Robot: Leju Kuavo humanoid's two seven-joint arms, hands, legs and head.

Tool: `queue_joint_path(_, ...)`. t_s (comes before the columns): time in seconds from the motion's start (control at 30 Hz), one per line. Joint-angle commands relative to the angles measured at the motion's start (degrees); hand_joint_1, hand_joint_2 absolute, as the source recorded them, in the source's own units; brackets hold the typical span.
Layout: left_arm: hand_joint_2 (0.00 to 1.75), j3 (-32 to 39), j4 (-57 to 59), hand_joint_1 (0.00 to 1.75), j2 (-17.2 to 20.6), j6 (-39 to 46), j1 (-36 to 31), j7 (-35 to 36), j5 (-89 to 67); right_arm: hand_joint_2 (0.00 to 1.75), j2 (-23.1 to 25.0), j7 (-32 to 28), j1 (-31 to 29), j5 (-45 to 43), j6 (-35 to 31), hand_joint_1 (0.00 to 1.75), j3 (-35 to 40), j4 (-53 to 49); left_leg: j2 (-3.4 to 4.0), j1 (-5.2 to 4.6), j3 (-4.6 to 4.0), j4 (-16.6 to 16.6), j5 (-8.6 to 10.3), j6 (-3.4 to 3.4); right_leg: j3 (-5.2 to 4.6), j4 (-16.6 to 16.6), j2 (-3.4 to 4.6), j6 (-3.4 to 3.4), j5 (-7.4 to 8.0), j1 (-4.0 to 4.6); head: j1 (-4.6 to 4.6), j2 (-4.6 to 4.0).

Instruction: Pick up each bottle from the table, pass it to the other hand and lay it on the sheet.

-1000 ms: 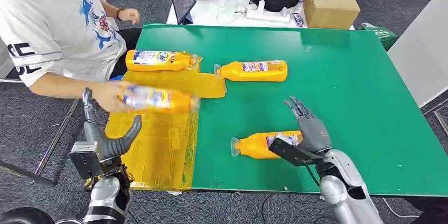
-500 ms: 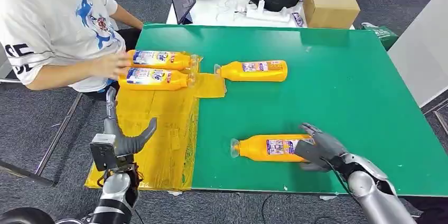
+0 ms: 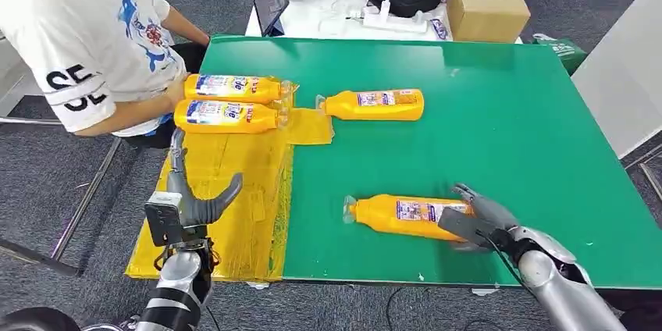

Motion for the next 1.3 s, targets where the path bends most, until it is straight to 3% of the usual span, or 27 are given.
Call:
queue_joint_path(0.03,1.75,-0.49,4.23,0.0,-0.13,-0.6,-2.34,0.52,0.37,1.75,5.58,-5.77,-0.16,3.02,-5.13,0.0,1.43,4.34,0.08,0.1,0.23,-0.06,-0.05,-0.06,0.25,-0.14,0.0,-0.12,0.01,0.12,0.02,0.0)
queue_joint_path(0.07,1.75,-0.46,4.54,0.0,-0.27,-0.87,-2.56,0.44,0.42,1.75,7.08,-8.13,0.62,2.68,-5.9,0.09,0.39,3.87,0.08,0.13,0.28,-0.07,-0.06,-0.07,0.31,-0.16,0.0,-0.14,0.0,0.15,0.0,0.0)
queue_joint_path(0.1,1.75,-0.42,4.8,0.0,-0.4,-0.9,-2.74,0.32,0.42,1.75,8.24,-8.91,1.11,3.33,-6.84,0.44,-0.3,3.64,0.04,0.09,0.18,-0.06,-0.03,-0.05,0.2,-0.12,-0.01,-0.09,0.01,0.11,0.04,0.0)
queue_joint_path(0.13,1.75,-0.46,4.88,0.0,-0.46,-0.98,-2.8,0.31,0.43,1.75,8.78,-9.12,1.29,3.96,-7.47,1.33,-0.32,3.6,0.05,0.12,0.24,-0.08,-0.05,-0.08,0.27,-0.15,-0.02,-0.12,0.0,0.14,0.02,0.0)
queue_joint_path(0.17,1.75,-0.56,5.03,0.0,-0.56,-1.08,-2.94,0.23,0.41,1.75,10.1,-10.26,1.66,4.42,-8.23,1.59,-0.98,3.76,0.05,0.13,0.29,-0.09,-0.06,-0.09,0.31,-0.16,-0.04,-0.14,-0.02,0.15,0.0,0.0)
queue_joint_path(0.2,1.75,-0.65,5.15,0.0,-0.59,-1.28,-3.03,0.21,0.45,1.75,10.59,-11.09,1.89,4.56,-8.3,1.71,-1.33,3.86,0.1,0.15,0.36,-0.1,-0.09,-0.11,0.36,-0.18,-0.01,-0.18,-0.03,0.18,0.02,0.0)
queue_joint_path(0.53,1.75,-0.84,5.64,0.0,-0.64,-1.95,-3.4,0.17,0.68,1.75,12.48,-13.83,3.03,3.91,-8.94,1.75,-4.22,5.17,-0.01,0.08,0.19,-0.05,-0.03,-0.05,0.2,-0.09,-0.07,-0.09,-0.02,0.1,0.0,0.0)
queue_joint_path(0.8,1.75,-0.6,3.97,0.0,-0.72,-1.8,-2.19,0.6,0.98,1.75,18.47,-15.71,4.29,3.51,-14.54,1.75,-10.07,-0.37,0.11,0.07,0.13,-0.03,-0.06,-0.07,0.1,-0.04,0.05,-0.1,-0.03,0.09,0.0,0.0)
queue_joint_path(0.93,1.75,0.27,1.54,0.0,-1.12,-1.37,-0.49,1.44,2.96,1.75,26.13,-19.09,5.03,-0.1,-23.99,1.75,-17.05,-8.54,0.2,0.12,0.26,0.03,-0.18,-0.12,0.22,0.02,0.1,-0.19,-0.11,0.16,0.0,0.0)
queue_joint_path(1.0,1.75,0.08,0.9,0.0,-1.19,-1.37,0.12,1.65,3.8,1.75,27.61,-18.63,5.83,-0.26,-27.13,1.75,-17.67,-12.86,0.32,0.07,0.14,0.04,-0.17,-0.1,0.05,0.08,0.25,-0.15,-0.07,0.1,0.02,0.0)
queue_joint_path(1.13,1.75,-0.5,0.46,0.0,-1.65,-3.56,0.58,4.15,8.33,1.75,32.23,-23.19,8.52,-0.73,-40.64,1.75,-21.48,-21.03,0.07,0.04,-0.05,0.01,-0.05,-0.05,-0.09,0.08,0.01,-0.08,-0.06,0.05,-0.02,0.0)
queue_joint_path(1.3,1.75,-1.92,0.1,0.0,-1.52,-7.7,0.75,7.06,11.94,1.75,33.23,-25.31,10.48,-1.07,-44.93,1.75,-22.02,-24.43,-0.06,0.05,-0.05,0.01,-0.08,-0.05,-0.03,0.05,-0.05,-0.08,-0.1,0.07,0.02,0.0)
